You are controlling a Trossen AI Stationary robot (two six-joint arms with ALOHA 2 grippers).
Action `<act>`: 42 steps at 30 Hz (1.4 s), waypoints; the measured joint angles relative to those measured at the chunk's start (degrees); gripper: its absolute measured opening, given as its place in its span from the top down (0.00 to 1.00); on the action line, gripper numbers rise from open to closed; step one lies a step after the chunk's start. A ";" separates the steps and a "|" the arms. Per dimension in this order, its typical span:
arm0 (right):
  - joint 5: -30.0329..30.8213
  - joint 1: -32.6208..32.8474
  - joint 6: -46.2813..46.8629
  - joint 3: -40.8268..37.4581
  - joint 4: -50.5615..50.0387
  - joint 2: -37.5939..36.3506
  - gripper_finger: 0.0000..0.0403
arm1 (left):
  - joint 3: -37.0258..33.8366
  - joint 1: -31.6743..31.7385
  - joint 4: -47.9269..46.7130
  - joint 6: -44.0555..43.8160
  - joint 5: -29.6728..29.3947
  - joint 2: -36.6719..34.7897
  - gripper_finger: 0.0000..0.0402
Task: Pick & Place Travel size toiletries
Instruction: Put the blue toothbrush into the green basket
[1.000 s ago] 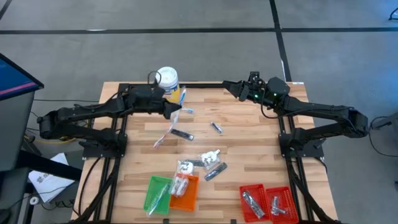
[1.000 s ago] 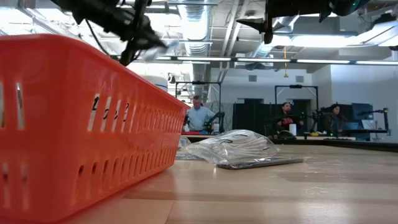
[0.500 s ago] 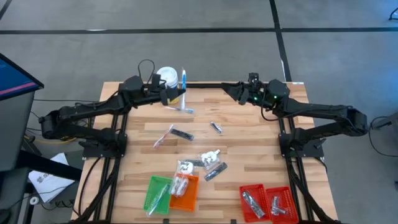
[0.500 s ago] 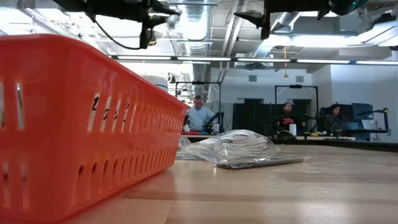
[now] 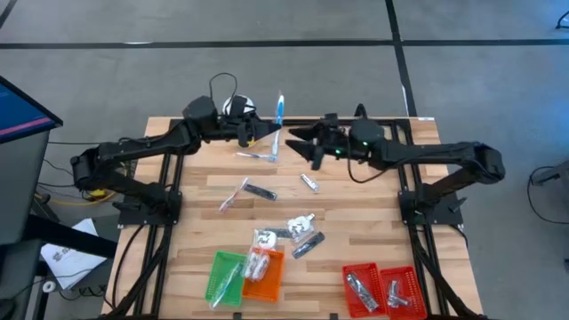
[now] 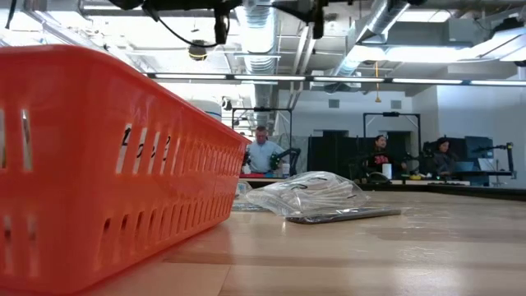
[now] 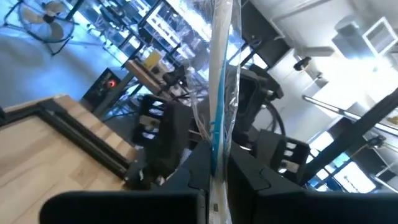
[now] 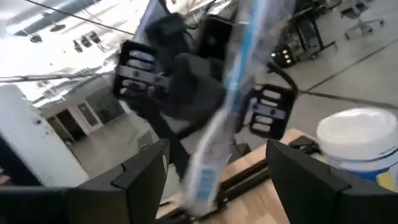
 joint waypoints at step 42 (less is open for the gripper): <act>-7.83 -2.64 4.31 7.90 -5.21 6.41 0.73 | 0.05 -0.16 -0.35 6.01 0.96 0.02 0.95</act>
